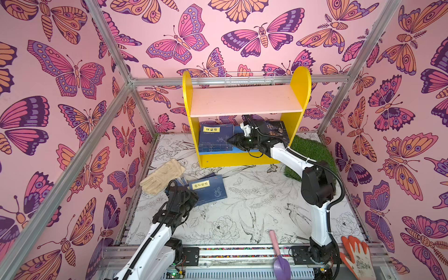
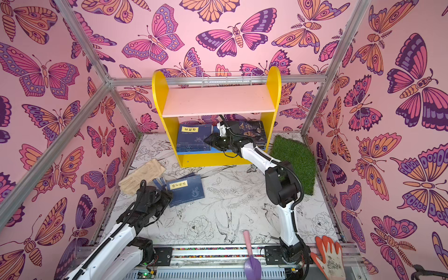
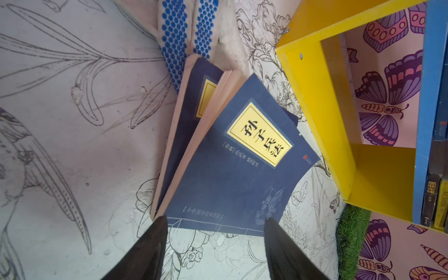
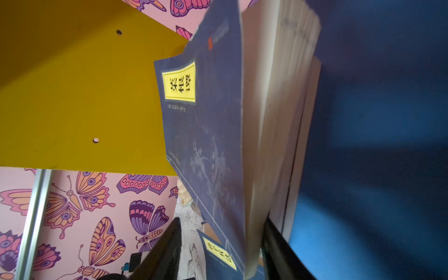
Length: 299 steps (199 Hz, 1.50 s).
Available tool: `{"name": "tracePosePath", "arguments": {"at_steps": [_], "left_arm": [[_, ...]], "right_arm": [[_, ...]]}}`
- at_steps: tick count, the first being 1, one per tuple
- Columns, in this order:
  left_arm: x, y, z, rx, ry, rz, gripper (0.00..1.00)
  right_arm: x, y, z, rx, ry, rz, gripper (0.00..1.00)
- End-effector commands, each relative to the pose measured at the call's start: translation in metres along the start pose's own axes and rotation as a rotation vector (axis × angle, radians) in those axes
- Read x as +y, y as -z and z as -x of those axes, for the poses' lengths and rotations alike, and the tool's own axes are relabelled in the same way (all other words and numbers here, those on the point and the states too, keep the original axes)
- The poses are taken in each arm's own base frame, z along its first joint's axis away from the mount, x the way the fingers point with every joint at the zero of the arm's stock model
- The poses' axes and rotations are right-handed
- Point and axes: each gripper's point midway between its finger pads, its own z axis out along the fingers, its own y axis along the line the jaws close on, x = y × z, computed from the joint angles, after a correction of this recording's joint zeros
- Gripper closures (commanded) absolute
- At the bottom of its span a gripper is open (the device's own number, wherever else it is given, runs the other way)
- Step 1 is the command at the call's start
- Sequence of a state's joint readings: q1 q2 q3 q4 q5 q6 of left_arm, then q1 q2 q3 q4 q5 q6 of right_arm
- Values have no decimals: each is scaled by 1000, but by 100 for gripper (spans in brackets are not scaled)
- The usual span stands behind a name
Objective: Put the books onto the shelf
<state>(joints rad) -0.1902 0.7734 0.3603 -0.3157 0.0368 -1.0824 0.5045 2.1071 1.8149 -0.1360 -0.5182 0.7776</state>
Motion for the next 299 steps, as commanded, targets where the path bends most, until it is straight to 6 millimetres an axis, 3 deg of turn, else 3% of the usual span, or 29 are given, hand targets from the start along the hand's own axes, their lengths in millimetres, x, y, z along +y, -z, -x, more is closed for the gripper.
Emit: {"name": "tracePosePath", "arguments": {"at_steps": [1, 49, 83, 108, 128, 161, 182, 239, 262, 299], "left_arm": [[0, 1, 1, 4, 8, 11, 35], [-2, 1, 2, 4, 2, 9, 35], [-2, 1, 2, 1, -11, 11, 34], [-1, -1, 4, 1, -28, 30, 34], [1, -5, 6, -2, -41, 58, 34], [-1, -16, 7, 23, -67, 83, 35], [-3, -24, 8, 36, -94, 97, 36], [10, -41, 9, 41, -118, 174, 36], [17, -47, 3, 71, -114, 197, 37], [23, -52, -6, 96, -101, 202, 38]], "right_arm": [[1, 9, 12, -23, 85, -80, 44], [-6, 9, 14, -18, 113, -126, 44], [5, 23, -5, -29, 179, -122, 46], [9, 49, -36, -46, 291, -192, 46], [8, 61, -79, -1, 369, -217, 45], [-11, 47, -169, 217, 421, -202, 44], [-29, 36, -204, 306, 361, -191, 44], [-64, 7, -254, 409, 154, -124, 44], [-77, 4, -262, 438, 149, -147, 44], [-78, -2, -270, 465, 138, -124, 44]]}}
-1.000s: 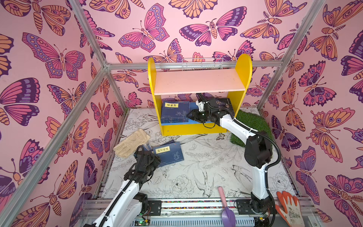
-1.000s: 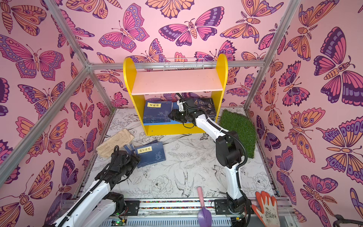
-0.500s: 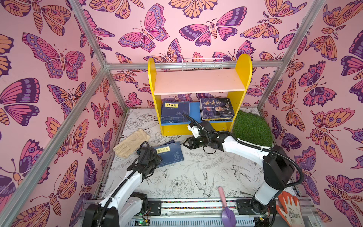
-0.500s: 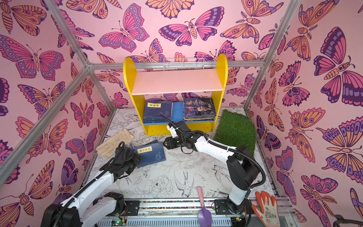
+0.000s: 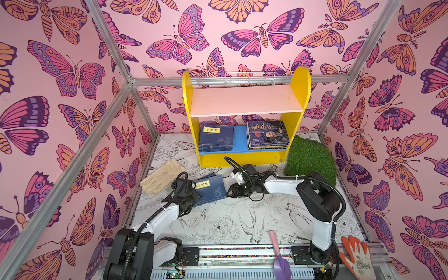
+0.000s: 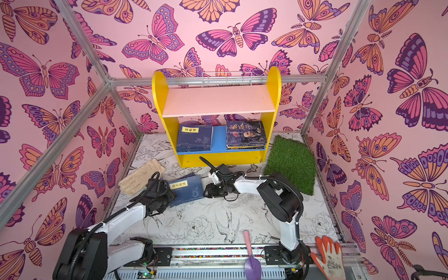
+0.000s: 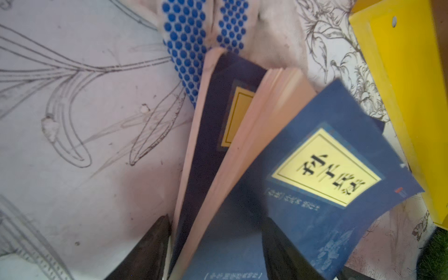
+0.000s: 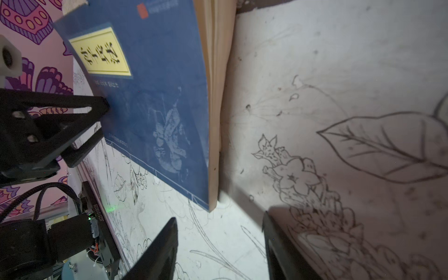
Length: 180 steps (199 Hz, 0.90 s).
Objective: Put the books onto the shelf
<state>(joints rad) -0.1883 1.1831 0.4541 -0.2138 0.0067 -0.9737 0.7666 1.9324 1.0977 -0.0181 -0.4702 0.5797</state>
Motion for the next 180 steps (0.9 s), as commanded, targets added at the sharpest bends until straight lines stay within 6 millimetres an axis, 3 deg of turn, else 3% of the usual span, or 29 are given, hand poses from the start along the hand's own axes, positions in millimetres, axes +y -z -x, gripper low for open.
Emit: {"name": "tracePosePath", "arguments": {"at_steps": [1, 52, 130, 149, 180], "left_arm": [[3, -4, -6, 13, 0, 1, 38], [1, -8, -25, 49, -5, -4, 40], [8, -13, -39, 74, 0, 5, 45], [8, -12, -38, 67, -9, 5, 45], [16, 1, -23, -14, 0, 42, 44]], "right_arm": [[6, -7, 0, 14, 0, 48, 44], [17, -26, 7, 16, -33, 158, 45], [54, 4, 29, -113, 42, 291, 52], [50, 3, 32, -120, 24, 264, 52], [19, 0, 36, -151, -66, 171, 50]]}}
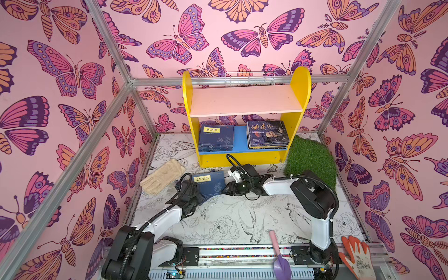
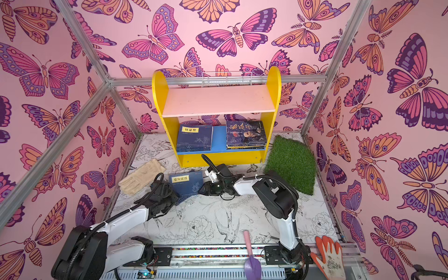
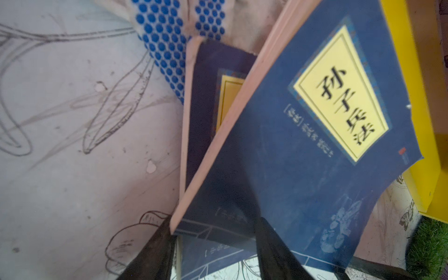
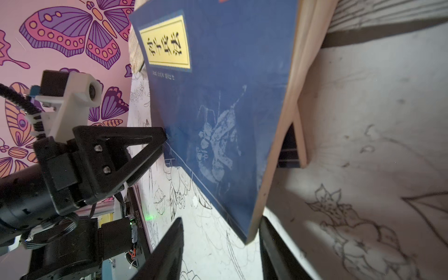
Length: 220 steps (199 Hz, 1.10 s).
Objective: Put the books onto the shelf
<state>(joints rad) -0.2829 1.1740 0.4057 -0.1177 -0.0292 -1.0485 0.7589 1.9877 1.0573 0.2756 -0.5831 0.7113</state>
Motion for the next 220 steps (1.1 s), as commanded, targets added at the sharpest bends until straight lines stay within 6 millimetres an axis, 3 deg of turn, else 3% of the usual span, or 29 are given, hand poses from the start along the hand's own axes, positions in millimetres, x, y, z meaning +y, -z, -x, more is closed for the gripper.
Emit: {"name": "tracePosePath", "arguments": {"at_steps": [1, 36, 61, 106, 151, 156, 186, 220], "left_arm": [[28, 7, -7, -2, 4, 99, 44], [35, 30, 18, -97, 8, 138, 42], [21, 37, 37, -127, 6, 91, 41], [-25, 31, 58, -125, -102, -11, 41], [-36, 15, 71, -122, -159, 31, 41], [-30, 5, 67, -98, -162, 61, 41], [-28, -10, 60, -49, -161, 74, 42], [-26, -24, 37, 30, -151, 62, 42]], "right_arm": [[-2, 11, 19, -79, -24, -21, 50], [-22, 18, 18, -101, -62, -87, 50], [-26, 20, 17, -95, -62, -107, 49], [-26, 20, 15, -86, -61, -108, 49], [-25, 20, 14, -85, -59, -96, 49], [-24, 20, 15, -87, -57, -94, 49], [-23, 21, 17, -89, -65, -74, 48], [-23, 15, 13, -63, -79, -46, 48]]}}
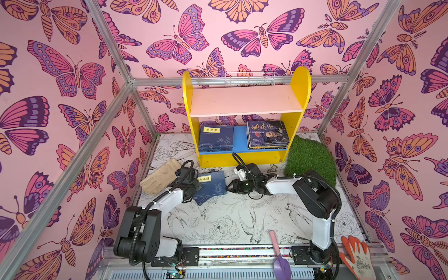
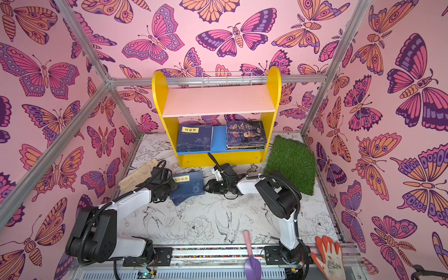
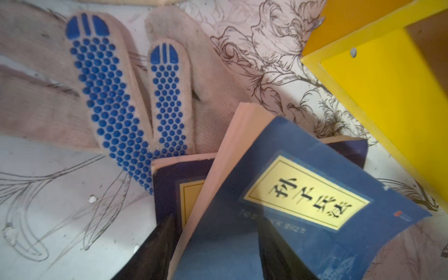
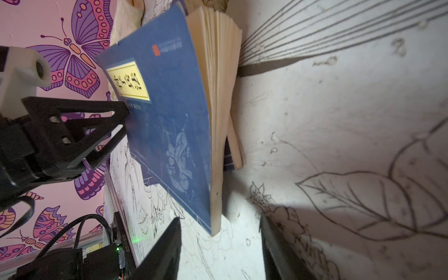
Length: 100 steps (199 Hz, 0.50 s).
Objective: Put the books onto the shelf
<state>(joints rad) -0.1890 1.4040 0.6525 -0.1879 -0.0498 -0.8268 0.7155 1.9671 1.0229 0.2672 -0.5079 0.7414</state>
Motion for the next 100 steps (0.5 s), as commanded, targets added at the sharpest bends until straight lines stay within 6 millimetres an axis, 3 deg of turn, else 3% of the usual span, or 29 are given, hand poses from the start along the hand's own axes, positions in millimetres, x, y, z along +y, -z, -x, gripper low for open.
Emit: {"name": "tracePosePath", "arguments": {"at_steps": [1, 57, 100], "left_arm": [[-6, -7, -15, 55, -8, -30, 42], [-13, -10, -58, 132, 44, -65, 43], [-6, -9, -75, 157, 96, -63, 45]], "right_arm": [[4, 1, -1, 10, -14, 36, 48], [5, -5, -7, 33, -40, 97, 52], [17, 16, 14, -67, -59, 204, 57]]}}
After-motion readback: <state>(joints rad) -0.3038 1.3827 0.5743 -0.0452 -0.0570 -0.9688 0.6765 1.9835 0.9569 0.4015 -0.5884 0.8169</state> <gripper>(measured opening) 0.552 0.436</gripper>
